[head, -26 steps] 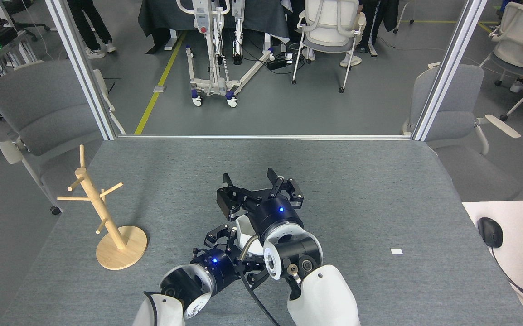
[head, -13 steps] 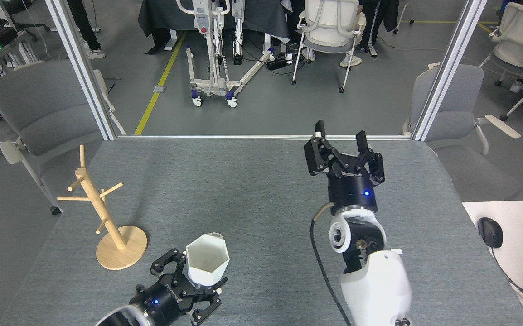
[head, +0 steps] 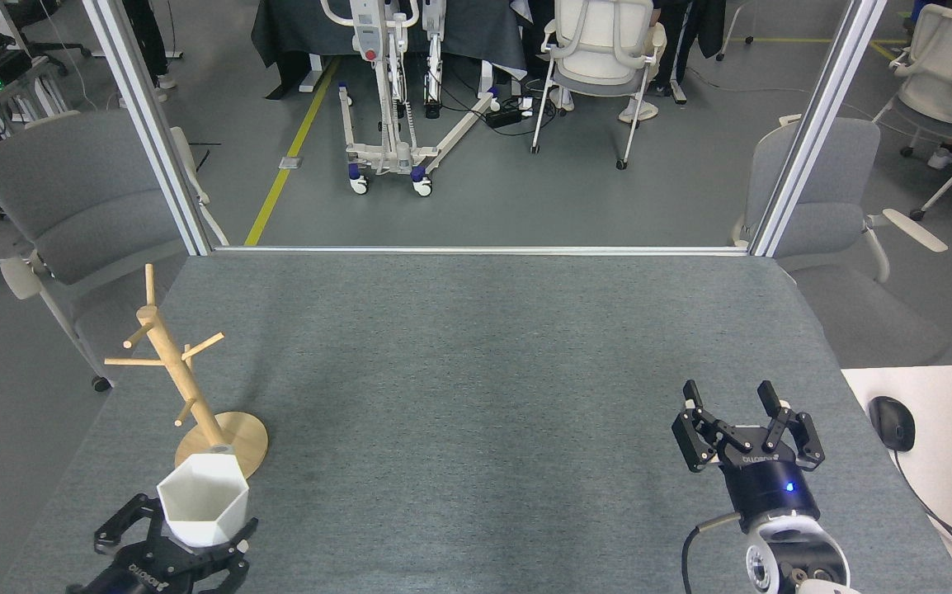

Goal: Hang cup on storage rack
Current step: 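Move the cup with the left gripper beside the wooden stand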

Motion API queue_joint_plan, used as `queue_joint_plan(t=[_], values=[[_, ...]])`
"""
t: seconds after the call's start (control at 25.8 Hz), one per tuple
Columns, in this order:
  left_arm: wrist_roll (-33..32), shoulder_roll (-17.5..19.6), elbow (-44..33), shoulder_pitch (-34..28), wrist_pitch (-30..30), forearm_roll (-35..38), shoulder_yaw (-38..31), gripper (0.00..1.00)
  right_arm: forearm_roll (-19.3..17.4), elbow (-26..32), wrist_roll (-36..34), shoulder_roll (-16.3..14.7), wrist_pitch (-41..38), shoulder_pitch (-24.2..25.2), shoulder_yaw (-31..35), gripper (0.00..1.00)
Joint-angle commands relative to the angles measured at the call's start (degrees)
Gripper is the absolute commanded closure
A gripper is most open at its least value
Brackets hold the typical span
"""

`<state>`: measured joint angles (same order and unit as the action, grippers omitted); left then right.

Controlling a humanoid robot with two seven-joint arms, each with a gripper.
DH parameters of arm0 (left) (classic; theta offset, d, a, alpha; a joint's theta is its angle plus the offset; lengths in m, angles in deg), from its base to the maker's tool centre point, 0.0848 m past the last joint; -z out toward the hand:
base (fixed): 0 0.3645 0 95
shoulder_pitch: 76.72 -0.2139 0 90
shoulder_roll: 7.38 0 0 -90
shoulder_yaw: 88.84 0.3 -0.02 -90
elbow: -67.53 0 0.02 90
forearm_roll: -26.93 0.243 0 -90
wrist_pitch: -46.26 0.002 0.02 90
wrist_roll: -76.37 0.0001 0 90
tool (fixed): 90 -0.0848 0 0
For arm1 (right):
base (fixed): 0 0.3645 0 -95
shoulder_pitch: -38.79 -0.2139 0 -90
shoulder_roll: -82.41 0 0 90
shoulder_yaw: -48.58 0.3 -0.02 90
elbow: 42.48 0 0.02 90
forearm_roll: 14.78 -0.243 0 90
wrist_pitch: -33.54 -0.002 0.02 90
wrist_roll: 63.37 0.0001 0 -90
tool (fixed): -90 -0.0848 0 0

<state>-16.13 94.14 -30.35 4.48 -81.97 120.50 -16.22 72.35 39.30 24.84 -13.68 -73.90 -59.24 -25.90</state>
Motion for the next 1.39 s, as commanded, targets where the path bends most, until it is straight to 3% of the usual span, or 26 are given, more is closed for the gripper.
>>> queue_joint_plan(t=[0.0, 0.19, 0.31, 0.58, 1.2, 1.35], values=[[-0.1, 0.2, 2.4, 2.4, 0.4, 0.6, -6.4, 1.0, 2.0, 2.3, 0.1, 0.6, -0.7, 5.0, 0.4, 0.01], [-0.4, 2.3, 4.2, 5.5, 2.6, 2.8, -11.6, 1.0, 2.0, 2.8, 0.2, 1.2, -0.7, 5.5, -0.1, 0.01], [-2.5, 3.4, 7.4, 9.5, 6.2, 4.7, -11.5, 1.0, 2.0, 2.7, 0.2, 1.1, -0.7, 5.6, -0.2, 0.01], [-5.2, 6.3, 15.7, 18.5, 7.7, 5.0, -11.5, 1.0, 2.0, 3.0, 0.1, 1.5, -0.5, 7.9, -0.4, 0.01], [-5.3, 6.2, 14.1, 19.6, 7.1, 5.5, -8.4, 1.0, 2.0, 2.7, 0.4, 3.1, -0.1, 6.5, -2.4, 0.01], [-5.3, 6.1, 13.8, 19.7, 7.4, 7.3, -6.4, 1.0, 2.1, 6.4, 0.4, 3.0, 0.0, 7.6, -5.3, 0.01]])
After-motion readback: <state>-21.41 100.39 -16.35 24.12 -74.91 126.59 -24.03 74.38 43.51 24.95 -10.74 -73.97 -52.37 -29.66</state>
